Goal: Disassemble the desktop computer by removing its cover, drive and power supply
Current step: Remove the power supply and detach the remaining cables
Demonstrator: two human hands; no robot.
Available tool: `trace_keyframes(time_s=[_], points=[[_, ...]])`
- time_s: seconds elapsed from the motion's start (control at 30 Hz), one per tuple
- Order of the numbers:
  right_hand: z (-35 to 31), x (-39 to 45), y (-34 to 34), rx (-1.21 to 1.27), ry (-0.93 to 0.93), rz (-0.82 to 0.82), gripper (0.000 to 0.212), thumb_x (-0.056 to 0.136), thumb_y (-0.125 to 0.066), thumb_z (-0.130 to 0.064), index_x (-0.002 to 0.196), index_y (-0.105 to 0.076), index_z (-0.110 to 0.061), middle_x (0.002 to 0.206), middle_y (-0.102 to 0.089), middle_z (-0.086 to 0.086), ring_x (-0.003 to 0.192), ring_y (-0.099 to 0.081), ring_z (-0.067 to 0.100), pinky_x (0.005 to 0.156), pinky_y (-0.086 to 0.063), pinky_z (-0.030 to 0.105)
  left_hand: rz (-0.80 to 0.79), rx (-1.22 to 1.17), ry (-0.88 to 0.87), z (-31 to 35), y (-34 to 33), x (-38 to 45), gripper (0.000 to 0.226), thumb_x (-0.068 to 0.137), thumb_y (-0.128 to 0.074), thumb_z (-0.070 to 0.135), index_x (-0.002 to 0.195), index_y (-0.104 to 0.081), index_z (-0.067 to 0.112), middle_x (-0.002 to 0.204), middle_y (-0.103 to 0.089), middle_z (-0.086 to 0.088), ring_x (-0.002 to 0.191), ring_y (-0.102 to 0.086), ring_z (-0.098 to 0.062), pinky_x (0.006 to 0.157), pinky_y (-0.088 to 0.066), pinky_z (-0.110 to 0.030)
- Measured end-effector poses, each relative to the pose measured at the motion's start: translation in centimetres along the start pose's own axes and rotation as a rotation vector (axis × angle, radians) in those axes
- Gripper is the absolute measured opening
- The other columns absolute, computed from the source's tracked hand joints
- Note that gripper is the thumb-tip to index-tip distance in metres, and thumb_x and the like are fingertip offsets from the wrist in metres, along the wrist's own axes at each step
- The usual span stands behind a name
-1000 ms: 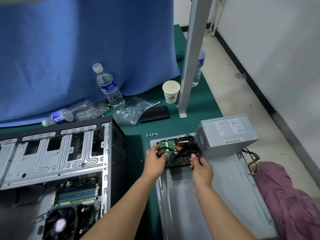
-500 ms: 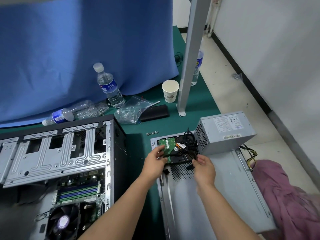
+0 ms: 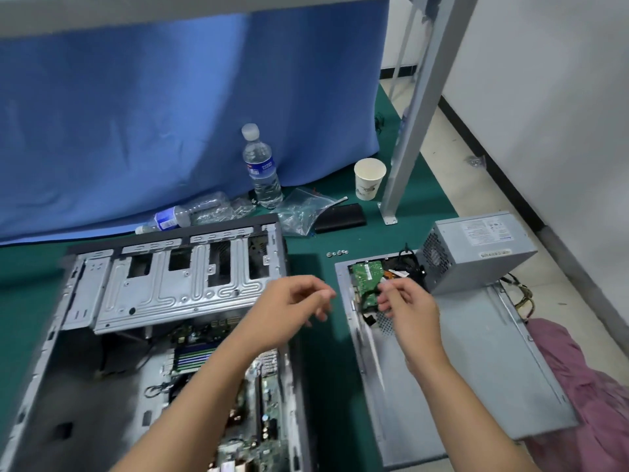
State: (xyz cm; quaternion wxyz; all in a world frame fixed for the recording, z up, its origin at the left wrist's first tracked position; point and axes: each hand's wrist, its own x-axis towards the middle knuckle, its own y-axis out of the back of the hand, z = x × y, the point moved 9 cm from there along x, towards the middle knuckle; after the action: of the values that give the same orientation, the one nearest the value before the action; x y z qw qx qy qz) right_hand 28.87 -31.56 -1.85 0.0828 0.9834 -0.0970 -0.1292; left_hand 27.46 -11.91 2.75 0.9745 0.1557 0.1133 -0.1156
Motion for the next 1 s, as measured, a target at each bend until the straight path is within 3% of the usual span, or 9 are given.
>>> trace_keyframes(time_s=[0.13, 0.27, 0.3, 0.4, 0.53, 0.63, 0.73, 0.87, 1.0], points=[[-3.4, -4.6, -6.2, -0.005, 0.058, -0.185, 0.02, 0.091, -0.056, -0.007, 0.075, -0.063, -0.016, 0.059, -0.062, -0.006, 0.056, -0.055, 0.004, 0.053, -0.047, 0.018, 0.156, -0.02, 0.068, -4.8, 6.2, -5.0, 0.02, 0.094, -0.057, 0.016, 0.08, -0.07, 0.02, 0.069, -0.068, -0.002, 0.066, -0.063, -0.015, 0.063, -0.049, -0.027], [-5.1, -9.8, -10.3, -0.06, 0.13, -0.214, 0.02, 0.093, -0.055, -0.01, 0.078, -0.064, -0.021, 0.065, -0.065, -0.006, 0.06, -0.061, 0.006, 0.061, -0.054, 0.022, 0.283, 0.286, 0.12, -10.7, 9.6, -8.9, 0.01, 0.089, -0.064, 0.019, 0.089, -0.069, 0.028, 0.087, -0.071, 0.012, 0.085, -0.065, -0.003, 0.076, -0.045, -0.021], [-5.1, -11.0, -11.2, -0.077, 0.14, -0.221, 0.021, 0.093, -0.055, -0.01, 0.08, -0.064, -0.023, 0.067, -0.066, -0.005, 0.062, -0.063, 0.006, 0.063, -0.055, 0.021, 0.276, 0.374, 0.117, -11.8, 9.8, -9.4, 0.011, 0.089, -0.065, 0.021, 0.098, -0.068, 0.025, 0.099, -0.07, 0.009, 0.094, -0.063, -0.006, 0.081, -0.043, -0.02], [-3.5, -13.7, -14.9, -0.159, 0.076, -0.324, 0.02, 0.094, -0.051, -0.009, 0.09, -0.064, -0.023, 0.078, -0.068, -0.004, 0.07, -0.067, 0.007, 0.07, -0.056, 0.022, 0.174, 0.575, 0.102, -14.4, 9.3, -10.1, 0.043, 0.09, -0.061, 0.034, 0.128, -0.056, 0.015, 0.13, -0.058, -0.001, 0.121, -0.051, -0.016, 0.1, -0.034, -0.021], [1.7, -14.9, -19.2, -0.26, -0.206, -0.457, 0.028, 0.096, -0.043, -0.005, 0.121, -0.056, -0.006, 0.103, -0.065, 0.004, 0.092, -0.066, 0.015, 0.087, -0.053, 0.026, 0.006, 0.876, 0.094, -16.8, 7.6, -10.2, 0.068, 0.091, -0.04, 0.06, 0.147, -0.032, 0.023, 0.155, -0.03, 0.004, 0.143, -0.023, -0.011, 0.118, -0.008, -0.03], [4.4, -13.9, -19.5, -0.298, -0.34, -0.374, 0.036, 0.095, -0.041, -0.003, 0.13, -0.049, -0.004, 0.119, -0.06, 0.01, 0.109, -0.058, 0.022, 0.099, -0.046, 0.038, -0.037, 1.01, 0.068, -17.1, 6.9, -9.5, 0.073, 0.09, -0.026, 0.066, 0.15, -0.025, 0.023, 0.158, -0.022, 0.004, 0.146, -0.012, -0.011, 0.117, 0.009, -0.04], [5.4, -12.7, -19.1, -0.204, -0.411, -0.265, 0.043, 0.094, -0.039, 0.0, 0.137, -0.041, -0.008, 0.126, -0.055, 0.009, 0.115, -0.053, 0.022, 0.103, -0.041, 0.036, -0.057, 1.079, 0.034, -17.3, 6.5, -8.9, 0.078, 0.089, -0.019, 0.069, 0.15, -0.022, 0.021, 0.157, -0.024, 0.002, 0.146, -0.014, -0.014, 0.116, 0.011, -0.043], [5.5, -11.3, -18.8, 0.0, -0.413, -0.155, 0.048, 0.095, -0.04, 0.002, 0.138, -0.036, -0.019, 0.111, -0.057, 0.005, 0.097, -0.056, 0.017, 0.093, -0.046, 0.032, -0.014, 1.124, -0.03, -17.3, 6.5, -8.9, 0.082, 0.084, -0.01, 0.07, 0.149, -0.027, 0.021, 0.155, -0.03, 0.003, 0.144, -0.019, -0.015, 0.116, 0.007, -0.044], [6.3, -10.7, -19.4, 0.045, -0.429, -0.146, 0.048, 0.093, -0.042, 0.005, 0.135, -0.036, -0.018, 0.098, -0.055, 0.005, 0.079, -0.056, 0.012, 0.078, -0.05, 0.028, 0.009, 1.122, -0.067, -17.2, 6.6, -8.9, 0.076, 0.087, -0.018, 0.067, 0.146, -0.032, 0.022, 0.152, -0.034, 0.006, 0.142, -0.023, -0.014, 0.115, 0.002, -0.042]])
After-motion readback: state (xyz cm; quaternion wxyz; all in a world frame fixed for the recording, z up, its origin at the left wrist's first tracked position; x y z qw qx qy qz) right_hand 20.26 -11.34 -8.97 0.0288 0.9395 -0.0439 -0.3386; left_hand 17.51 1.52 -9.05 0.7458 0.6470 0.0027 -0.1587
